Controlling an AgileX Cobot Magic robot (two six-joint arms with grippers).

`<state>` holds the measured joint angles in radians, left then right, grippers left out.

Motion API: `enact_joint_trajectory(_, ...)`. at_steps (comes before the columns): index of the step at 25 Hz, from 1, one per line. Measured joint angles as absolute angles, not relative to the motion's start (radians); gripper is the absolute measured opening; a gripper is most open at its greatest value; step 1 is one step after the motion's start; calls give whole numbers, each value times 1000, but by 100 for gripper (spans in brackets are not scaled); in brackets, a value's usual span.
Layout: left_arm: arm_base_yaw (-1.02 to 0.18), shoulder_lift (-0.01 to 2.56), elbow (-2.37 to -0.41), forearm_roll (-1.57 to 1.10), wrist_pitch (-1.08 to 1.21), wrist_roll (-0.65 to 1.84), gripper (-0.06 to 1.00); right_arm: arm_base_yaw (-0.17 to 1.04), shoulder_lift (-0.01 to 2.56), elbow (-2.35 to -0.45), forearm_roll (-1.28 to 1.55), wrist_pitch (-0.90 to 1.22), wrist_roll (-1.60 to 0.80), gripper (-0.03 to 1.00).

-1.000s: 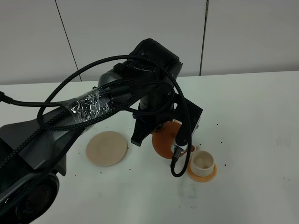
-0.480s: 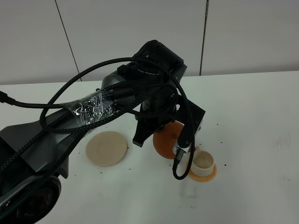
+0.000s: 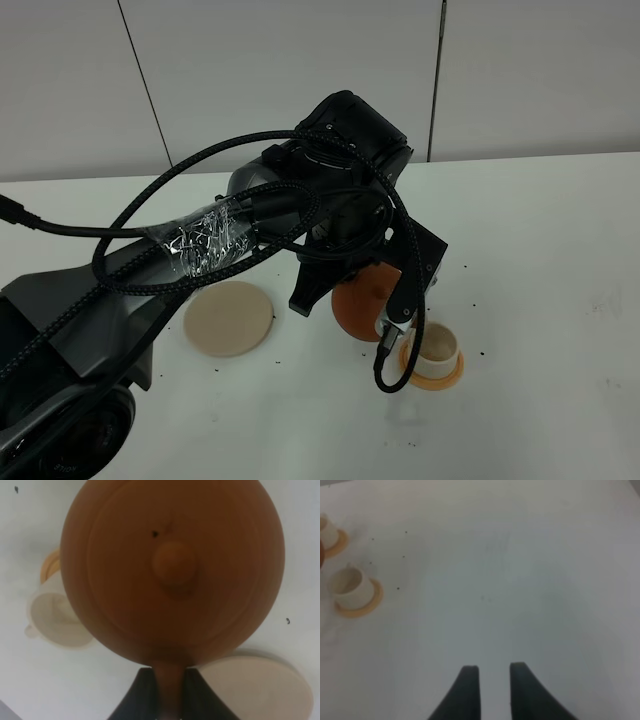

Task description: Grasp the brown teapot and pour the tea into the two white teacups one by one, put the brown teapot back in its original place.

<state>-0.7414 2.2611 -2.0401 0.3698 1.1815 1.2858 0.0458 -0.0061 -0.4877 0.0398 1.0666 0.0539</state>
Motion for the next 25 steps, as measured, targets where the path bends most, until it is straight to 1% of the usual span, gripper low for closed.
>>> enact_joint_trajectory(12, -752, 2261, -2040, 408, 1182, 1279, 18, 46, -6, -488, 40, 1067, 54, 15)
enact_joint_trajectory(25, -752, 2261, -2040, 438, 1129, 1278, 18, 46, -6, -488, 40, 1067, 54, 15)
